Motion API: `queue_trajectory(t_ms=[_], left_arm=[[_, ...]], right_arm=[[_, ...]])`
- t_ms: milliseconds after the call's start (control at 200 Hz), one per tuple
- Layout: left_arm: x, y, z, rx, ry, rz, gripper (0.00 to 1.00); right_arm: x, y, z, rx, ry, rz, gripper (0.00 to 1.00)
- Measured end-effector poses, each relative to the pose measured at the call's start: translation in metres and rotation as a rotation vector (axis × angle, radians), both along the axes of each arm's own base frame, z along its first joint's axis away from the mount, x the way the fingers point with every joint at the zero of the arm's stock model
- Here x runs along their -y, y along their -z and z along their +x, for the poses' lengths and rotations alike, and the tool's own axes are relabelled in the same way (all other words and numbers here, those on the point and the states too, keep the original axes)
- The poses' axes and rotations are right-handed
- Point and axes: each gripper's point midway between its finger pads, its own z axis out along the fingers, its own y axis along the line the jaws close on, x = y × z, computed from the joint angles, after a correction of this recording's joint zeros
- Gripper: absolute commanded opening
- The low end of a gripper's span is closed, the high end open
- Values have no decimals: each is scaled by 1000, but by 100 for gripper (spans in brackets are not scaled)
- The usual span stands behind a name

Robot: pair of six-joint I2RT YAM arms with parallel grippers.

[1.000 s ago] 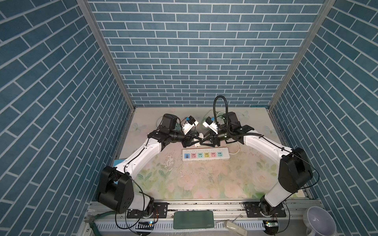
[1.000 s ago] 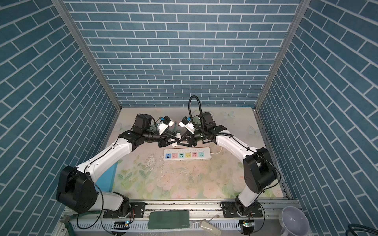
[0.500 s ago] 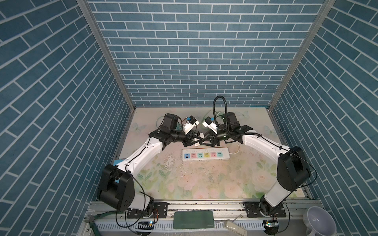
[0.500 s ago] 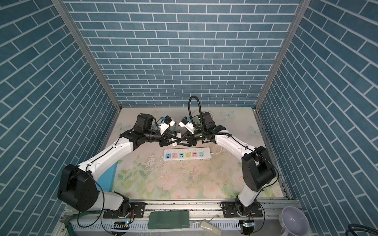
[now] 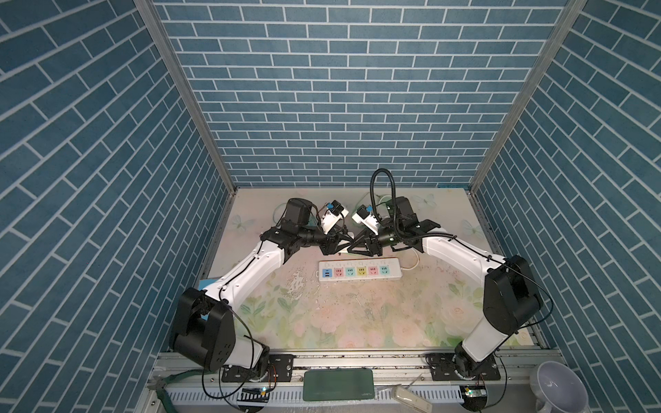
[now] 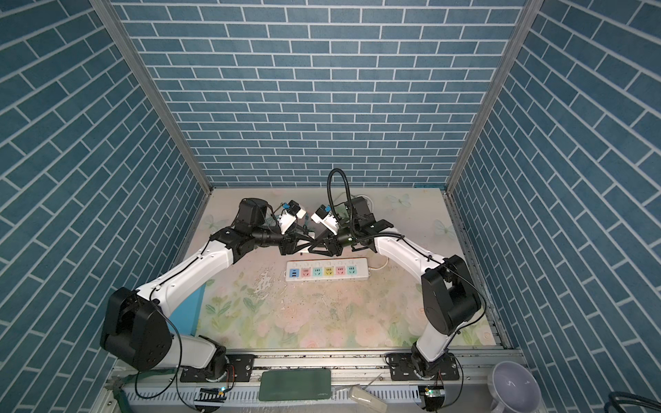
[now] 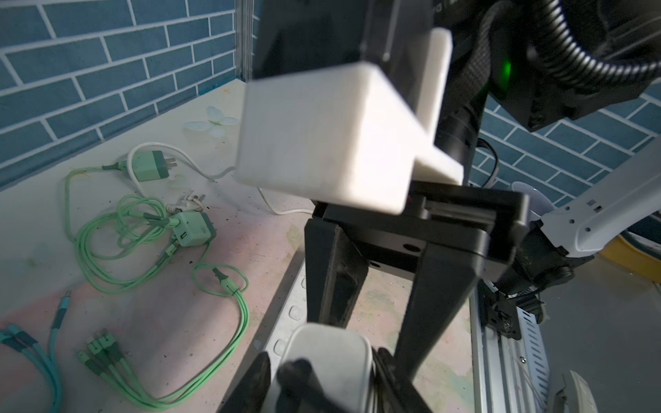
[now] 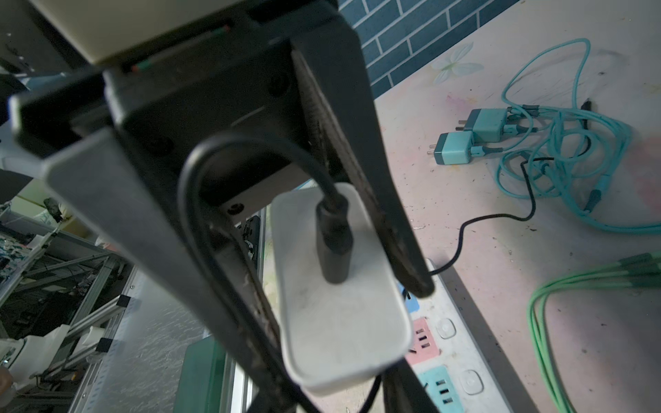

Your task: Insert the plug

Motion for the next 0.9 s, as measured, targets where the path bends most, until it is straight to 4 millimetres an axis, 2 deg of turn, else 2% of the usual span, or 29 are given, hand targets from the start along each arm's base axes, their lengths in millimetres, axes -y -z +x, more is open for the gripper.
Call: queue_trajectory(t_ms=[135, 465, 635, 730, 900], left_arm=[[-4, 2, 8, 39, -46, 22, 61], [-14, -3, 23, 121, -147, 49, 65], [-21, 0, 25, 121, -184, 50, 70], [-25, -1, 22, 120, -196, 48, 73], [-31, -10, 19, 139, -227, 42, 74]], right_arm=[[-1, 2, 6, -1, 40, -19, 17], [4, -3, 29, 7, 130, -1, 15], [8, -2, 38, 28, 175, -4, 15], [16, -1, 46, 40, 232, -16, 15], [41, 2, 65, 76, 370, -54, 15]])
